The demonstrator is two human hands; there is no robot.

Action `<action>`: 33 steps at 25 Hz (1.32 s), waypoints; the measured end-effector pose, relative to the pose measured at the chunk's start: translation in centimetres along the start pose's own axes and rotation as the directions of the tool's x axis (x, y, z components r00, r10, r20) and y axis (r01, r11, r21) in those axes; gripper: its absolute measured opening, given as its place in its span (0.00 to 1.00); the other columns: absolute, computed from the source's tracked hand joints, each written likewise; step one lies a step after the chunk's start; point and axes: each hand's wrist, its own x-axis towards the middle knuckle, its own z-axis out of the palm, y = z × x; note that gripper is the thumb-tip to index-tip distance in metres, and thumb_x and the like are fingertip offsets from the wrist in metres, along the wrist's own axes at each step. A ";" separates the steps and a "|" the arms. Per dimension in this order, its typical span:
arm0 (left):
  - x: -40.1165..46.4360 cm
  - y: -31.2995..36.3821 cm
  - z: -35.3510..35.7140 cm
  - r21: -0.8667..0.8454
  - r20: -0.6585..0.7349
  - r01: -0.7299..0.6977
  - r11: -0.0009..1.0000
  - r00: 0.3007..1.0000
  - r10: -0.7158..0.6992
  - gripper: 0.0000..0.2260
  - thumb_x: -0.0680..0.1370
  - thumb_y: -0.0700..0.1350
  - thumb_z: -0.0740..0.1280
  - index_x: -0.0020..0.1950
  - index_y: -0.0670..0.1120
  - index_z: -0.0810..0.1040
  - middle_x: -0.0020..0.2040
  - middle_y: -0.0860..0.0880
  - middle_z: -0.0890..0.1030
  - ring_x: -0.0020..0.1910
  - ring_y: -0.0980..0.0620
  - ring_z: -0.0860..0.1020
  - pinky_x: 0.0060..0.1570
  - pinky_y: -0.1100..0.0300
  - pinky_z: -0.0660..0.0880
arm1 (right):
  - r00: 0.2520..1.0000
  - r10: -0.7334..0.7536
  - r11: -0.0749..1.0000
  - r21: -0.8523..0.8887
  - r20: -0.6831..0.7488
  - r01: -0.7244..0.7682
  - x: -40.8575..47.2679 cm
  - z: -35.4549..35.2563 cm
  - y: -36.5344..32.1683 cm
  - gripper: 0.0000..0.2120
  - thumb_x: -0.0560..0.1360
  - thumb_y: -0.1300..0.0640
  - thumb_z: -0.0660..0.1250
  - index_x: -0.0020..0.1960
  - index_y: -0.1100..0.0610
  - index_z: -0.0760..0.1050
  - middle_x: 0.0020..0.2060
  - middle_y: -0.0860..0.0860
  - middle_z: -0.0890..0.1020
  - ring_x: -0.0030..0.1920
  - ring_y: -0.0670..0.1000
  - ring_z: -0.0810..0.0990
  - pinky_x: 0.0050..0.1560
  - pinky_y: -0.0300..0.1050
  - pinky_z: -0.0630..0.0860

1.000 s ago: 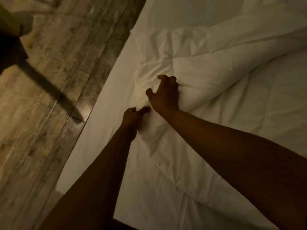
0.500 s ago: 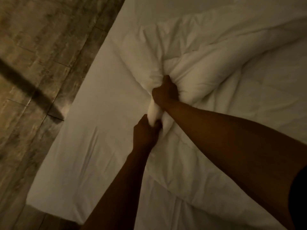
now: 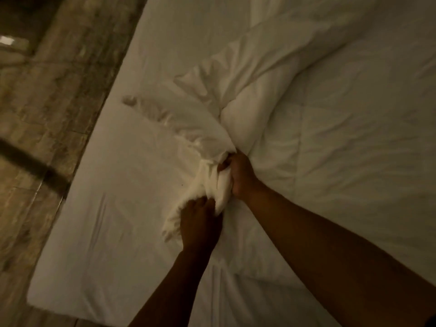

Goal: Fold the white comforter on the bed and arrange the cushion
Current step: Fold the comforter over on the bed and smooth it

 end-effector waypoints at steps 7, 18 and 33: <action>-11.5 11.6 2.9 0.056 0.101 -0.258 0.964 0.962 0.252 0.20 0.59 0.45 0.77 0.48 0.51 0.78 0.41 0.48 0.79 0.37 0.44 0.79 0.29 0.54 0.76 | 0.986 0.152 0.808 0.583 -0.074 -0.081 -12.0 -22.4 4.6 0.10 0.79 0.60 0.62 0.56 0.54 0.79 0.45 0.54 0.84 0.47 0.55 0.79 0.47 0.51 0.76; -16.7 22.3 11.0 0.296 0.315 -0.388 0.873 0.902 0.295 0.18 0.55 0.48 0.72 0.44 0.51 0.80 0.42 0.50 0.79 0.40 0.42 0.78 0.36 0.52 0.73 | 0.913 0.398 0.874 0.337 -0.085 -0.350 -20.3 -40.3 9.9 0.10 0.79 0.57 0.62 0.55 0.60 0.79 0.42 0.58 0.84 0.44 0.58 0.84 0.45 0.52 0.83; -18.8 17.2 6.9 -0.892 0.327 0.438 -0.113 0.452 -0.830 0.28 0.71 0.61 0.70 0.62 0.42 0.77 0.52 0.44 0.80 0.46 0.44 0.80 0.47 0.49 0.77 | 0.823 -0.358 0.509 -0.831 -0.442 -0.225 -10.8 -52.2 0.1 0.40 0.75 0.36 0.64 0.74 0.64 0.61 0.66 0.65 0.70 0.65 0.66 0.71 0.66 0.58 0.69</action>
